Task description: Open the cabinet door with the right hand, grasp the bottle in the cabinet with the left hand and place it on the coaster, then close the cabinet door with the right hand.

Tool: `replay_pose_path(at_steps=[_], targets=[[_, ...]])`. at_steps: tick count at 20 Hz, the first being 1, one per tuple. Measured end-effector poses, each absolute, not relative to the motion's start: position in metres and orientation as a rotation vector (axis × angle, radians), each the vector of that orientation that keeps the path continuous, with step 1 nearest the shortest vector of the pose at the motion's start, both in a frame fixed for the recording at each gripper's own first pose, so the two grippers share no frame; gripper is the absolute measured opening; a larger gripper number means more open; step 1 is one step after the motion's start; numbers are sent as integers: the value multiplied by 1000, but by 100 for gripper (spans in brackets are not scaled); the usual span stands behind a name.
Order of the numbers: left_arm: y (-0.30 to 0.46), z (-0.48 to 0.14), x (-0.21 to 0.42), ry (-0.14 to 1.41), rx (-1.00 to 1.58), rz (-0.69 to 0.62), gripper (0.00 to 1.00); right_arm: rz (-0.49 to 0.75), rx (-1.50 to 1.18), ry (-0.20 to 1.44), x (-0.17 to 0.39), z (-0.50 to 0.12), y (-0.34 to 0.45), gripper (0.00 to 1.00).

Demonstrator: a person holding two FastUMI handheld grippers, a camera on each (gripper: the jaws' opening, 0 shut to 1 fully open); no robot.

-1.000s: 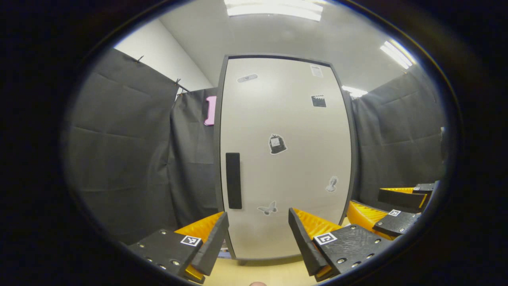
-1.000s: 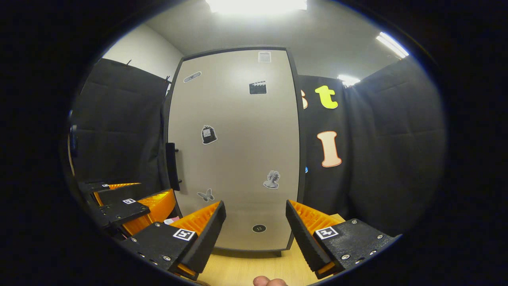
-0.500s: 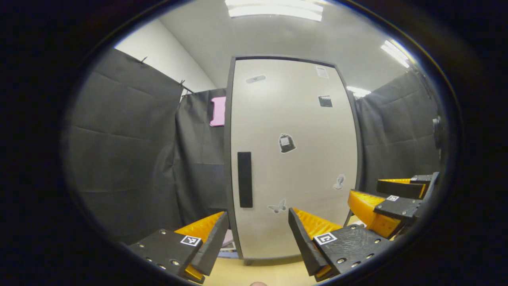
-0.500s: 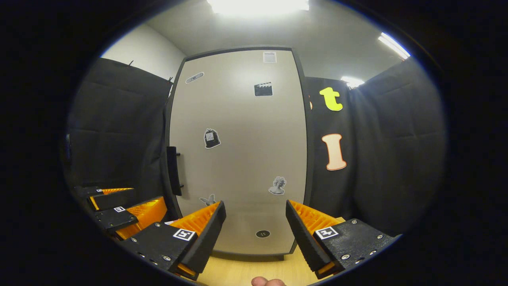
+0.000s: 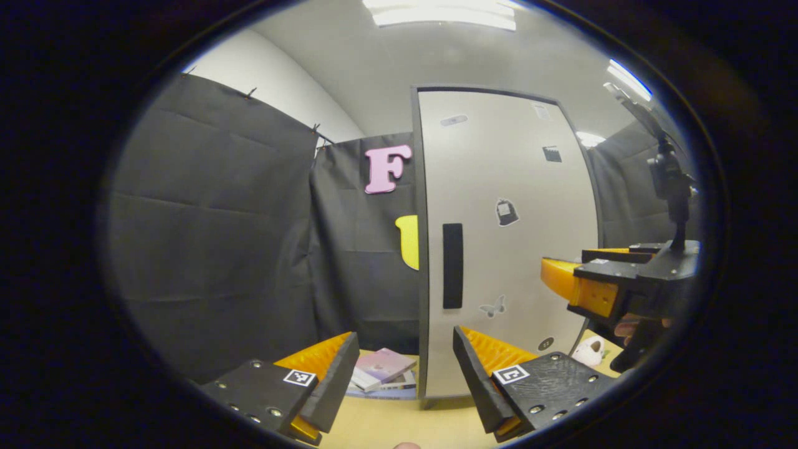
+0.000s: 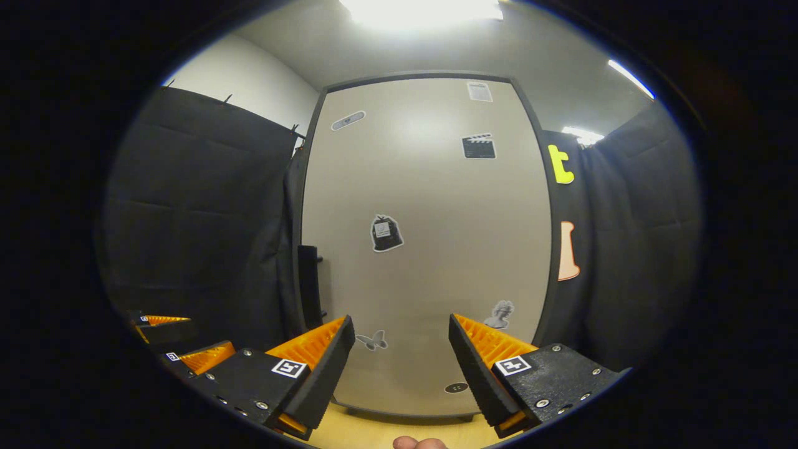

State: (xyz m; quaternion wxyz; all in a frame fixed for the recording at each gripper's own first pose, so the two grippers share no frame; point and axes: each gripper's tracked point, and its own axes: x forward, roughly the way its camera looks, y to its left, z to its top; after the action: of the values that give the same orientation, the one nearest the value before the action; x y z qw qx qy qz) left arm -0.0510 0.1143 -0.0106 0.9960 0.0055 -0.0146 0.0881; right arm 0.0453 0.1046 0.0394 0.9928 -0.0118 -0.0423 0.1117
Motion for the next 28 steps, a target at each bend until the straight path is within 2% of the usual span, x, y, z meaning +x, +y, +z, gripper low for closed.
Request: replay_pose_path(at_steps=[4, 5, 7, 8, 9, 10, 12, 13, 16, 21, 24, 25, 26, 27, 28], targets=[[150, -17, -66, -23, 7, 228, 87, 278, -16, -89, 65, 43, 144, 94], [158, -20, -67, -18, 5, 240, 94, 292, -1, -76, 69, 41, 155, 94], [174, -20, -71, -21, -1, 257, 94, 315, 23, -51, 79, 38, 174, 94], [183, -21, -72, -21, -1, 269, 87, 324, 27, -50, 84, 39, 182, 94], [190, -22, -73, -23, -3, 280, 87, 330, 21, -47, 88, 39, 190, 94], [196, -24, -73, -20, -9, 290, 94, 341, 11, -46, 90, 39, 199, 94], [205, -29, -75, -10, -22, 301, 94, 368, -11, -49, 95, 37, 220, 94], [209, -30, -78, -10, -25, 304, 87, 376, -21, -46, 100, 33, 229, 94], [223, -33, -81, -12, -27, 310, 87, 346, -55, -24, 115, 21, 239, 91], [246, -51, -78, 16, -66, 321, 87, 274, -57, 39, 135, 5, 236, 75], [255, -62, -73, 30, -106, 316, 87, 265, -68, 13, 137, 12, 239, 69], [258, -64, -71, 32, -109, 314, 87, 258, -81, 1, 138, 16, 239, 60], [262, -65, -70, 33, -108, 313, 87, 236, -105, -1, 139, 16, 236, 55], [265, -66, -69, 34, -96, 317, 87, 224, -127, -1, 138, 16, 234, 44], [267, -64, -71, 29, -64, 327, 87, 218, -135, -8, 138, 17, 235, 40]])
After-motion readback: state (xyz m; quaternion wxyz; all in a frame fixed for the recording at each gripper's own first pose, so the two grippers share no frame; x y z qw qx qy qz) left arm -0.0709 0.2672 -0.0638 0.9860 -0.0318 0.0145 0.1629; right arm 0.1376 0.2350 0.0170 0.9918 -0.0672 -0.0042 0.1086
